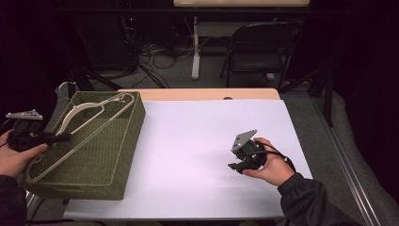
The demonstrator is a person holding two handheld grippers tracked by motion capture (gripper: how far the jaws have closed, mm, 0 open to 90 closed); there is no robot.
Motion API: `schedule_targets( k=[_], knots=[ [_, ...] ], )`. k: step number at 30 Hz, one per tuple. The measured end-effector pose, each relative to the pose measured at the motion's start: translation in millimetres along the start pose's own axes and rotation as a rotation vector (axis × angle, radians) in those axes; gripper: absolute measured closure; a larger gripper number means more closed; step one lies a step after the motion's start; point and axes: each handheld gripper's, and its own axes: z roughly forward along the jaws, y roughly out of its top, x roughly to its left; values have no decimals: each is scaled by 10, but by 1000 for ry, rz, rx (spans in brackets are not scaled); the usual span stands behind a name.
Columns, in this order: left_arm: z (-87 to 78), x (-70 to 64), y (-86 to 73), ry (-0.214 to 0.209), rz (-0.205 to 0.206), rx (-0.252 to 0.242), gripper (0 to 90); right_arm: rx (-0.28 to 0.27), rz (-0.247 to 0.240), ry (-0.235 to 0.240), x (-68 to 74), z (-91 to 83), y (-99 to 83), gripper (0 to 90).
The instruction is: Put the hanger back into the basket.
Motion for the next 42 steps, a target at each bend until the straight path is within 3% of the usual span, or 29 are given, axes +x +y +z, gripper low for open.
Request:
schedule_targets(
  k=[13, 16, 17, 20, 22, 24, 27, 29, 31, 34, 37, 42],
  knots=[
    [429, 72, -250, -2, -57, 60, 867, -27, 9, 1, -3, 21, -21, 489],
    [438, 100, -277, 13, -72, 49, 855, -27, 17, 1, -1, 22, -26, 489],
    [434, 121, -300, 63, -87, 45, 840, -26, 19, 1, -1, 23, -30, 489],
    [420, 120, -301, 98, -92, 44, 749, -27, 9, 2, -4, 25, -32, 489],
    [397, 102, -287, 161, -70, 37, 715, -29, 12, 5, 0, 25, -34, 489],
    [370, 101, -281, 165, -75, 29, 689, -5, 10, 2, -2, 14, -30, 490],
    [315, 112, -287, 223, -74, 28, 608, -27, 13, 2, 4, 31, -32, 489],
    [262, 116, -295, 238, -100, 1, 564, -1, 1, 3, 0, 12, -21, 489],
    [195, 96, -292, 250, -141, -37, 470, -21, 7, -6, 4, 20, -28, 489],
    [135, 38, -273, 259, -149, -61, 444, -27, 15, 1, -1, 23, -34, 488],
    [39, -66, -248, 308, -142, -85, 434, -29, 16, -1, 1, 22, -35, 487],
    [-63, -255, -251, 265, -129, -115, 435, -30, 14, -4, 9, 14, -36, 487]
  ],
)
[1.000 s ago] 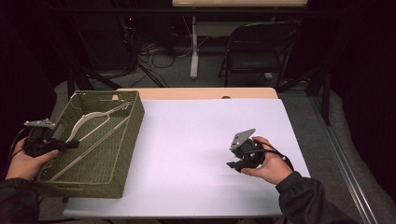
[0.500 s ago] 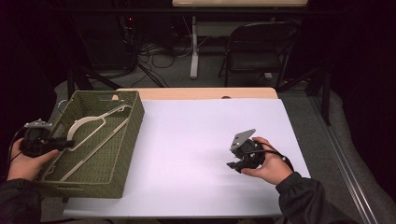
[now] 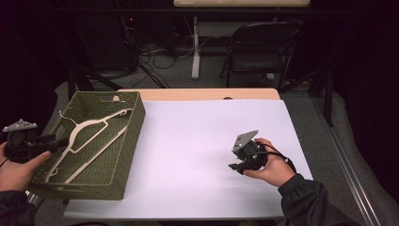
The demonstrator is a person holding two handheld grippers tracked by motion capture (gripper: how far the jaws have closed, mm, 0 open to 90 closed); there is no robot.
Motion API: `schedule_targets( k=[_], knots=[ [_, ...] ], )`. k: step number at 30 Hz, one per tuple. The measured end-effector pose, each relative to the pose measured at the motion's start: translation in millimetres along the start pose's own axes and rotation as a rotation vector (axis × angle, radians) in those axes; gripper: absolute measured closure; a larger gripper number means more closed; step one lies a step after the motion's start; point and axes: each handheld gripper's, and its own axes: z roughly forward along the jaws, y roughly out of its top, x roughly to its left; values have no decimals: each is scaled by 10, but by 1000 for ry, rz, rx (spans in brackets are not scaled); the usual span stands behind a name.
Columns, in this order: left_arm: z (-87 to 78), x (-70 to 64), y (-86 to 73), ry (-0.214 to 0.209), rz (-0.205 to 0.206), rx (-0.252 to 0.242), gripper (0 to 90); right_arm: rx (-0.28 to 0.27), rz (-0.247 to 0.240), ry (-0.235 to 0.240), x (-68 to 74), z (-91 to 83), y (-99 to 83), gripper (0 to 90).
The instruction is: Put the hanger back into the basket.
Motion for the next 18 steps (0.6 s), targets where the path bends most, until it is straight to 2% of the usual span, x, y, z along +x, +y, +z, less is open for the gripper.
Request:
schedule_targets(
  k=[2, 3, 4, 5, 6, 7, 8, 9, 10, 11, 14, 15, 16, 17, 18],
  knots=[
    [-48, -85, -26, -13, -7, -1, 435, -2, -1, 1, -2, -8, -5, 486],
    [-72, -167, -50, -33, -8, 3, 434, -2, 3, 2, -1, -21, -14, 486],
    [-72, -167, -50, -33, -8, 3, 435, -2, 3, 2, -1, -21, -14, 486],
    [-96, -242, -68, -37, -3, 6, 435, 7, 7, 3, 2, -32, -16, 485],
    [-124, -325, -88, -45, 7, 7, 434, -6, 9, -3, 12, -35, -28, 485],
    [-161, -457, -123, -68, 21, -11, 434, -14, 8, -4, 24, -53, -45, 484],
    [-161, -457, -123, -68, 21, -11, 434, -14, 8, -4, 24, -53, -45, 484],
    [-179, -602, -153, -98, 31, -25, 433, -27, 26, -6, 37, -78, -75, 484],
    [-179, -602, -153, -98, 31, -25, 433, -27, 26, -6, 37, -78, -75, 484],
    [-194, -713, -169, -114, 56, -26, 433, -35, 45, -6, 45, -100, -116, 484],
    [-229, -981, -209, -149, 109, -56, 433, -37, 57, -23, 53, -131, -164, 484],
    [-228, -1167, -239, -188, 135, -69, 427, -33, 83, -23, 68, -170, -224, 484],
    [-228, -1167, -239, -188, 135, -69, 427, -33, 83, -23, 68, -170, -224, 484],
    [-218, -1282, -260, -203, 158, -67, 427, -78, 106, -34, 95, -171, -310, 484],
    [-205, -1369, -273, -213, 179, -67, 427, -78, 106, -34, 95, -171, -310, 484]
  ],
)
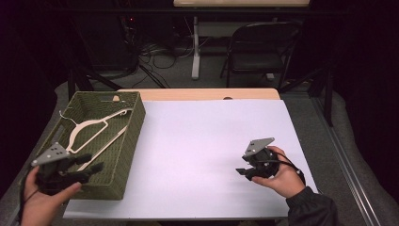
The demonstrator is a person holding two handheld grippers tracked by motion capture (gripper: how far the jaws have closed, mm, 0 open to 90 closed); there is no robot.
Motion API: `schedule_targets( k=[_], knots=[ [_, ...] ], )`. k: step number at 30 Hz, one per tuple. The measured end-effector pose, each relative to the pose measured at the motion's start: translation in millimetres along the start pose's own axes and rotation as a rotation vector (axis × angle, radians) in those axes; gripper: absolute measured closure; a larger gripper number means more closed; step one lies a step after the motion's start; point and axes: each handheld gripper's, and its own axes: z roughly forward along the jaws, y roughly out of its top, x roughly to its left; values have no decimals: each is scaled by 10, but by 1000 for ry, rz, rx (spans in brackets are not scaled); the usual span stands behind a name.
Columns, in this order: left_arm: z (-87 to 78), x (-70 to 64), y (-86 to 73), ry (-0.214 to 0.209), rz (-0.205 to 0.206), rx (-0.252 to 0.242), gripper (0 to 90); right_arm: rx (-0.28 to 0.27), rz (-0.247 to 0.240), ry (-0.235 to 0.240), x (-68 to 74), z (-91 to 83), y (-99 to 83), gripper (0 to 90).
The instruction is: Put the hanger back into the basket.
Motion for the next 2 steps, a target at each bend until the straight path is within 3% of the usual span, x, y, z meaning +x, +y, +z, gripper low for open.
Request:
schedule_targets(
  k=[1, 2],
  knots=[
    [57, -133, -3, -22, 23, 0, 427, 24, 6, -9, 29, -57, -79, 484],
    [57, -133, -3, -22, 23, 0, 425, 24, 6, -9, 29, -57, -79, 484]
  ],
)
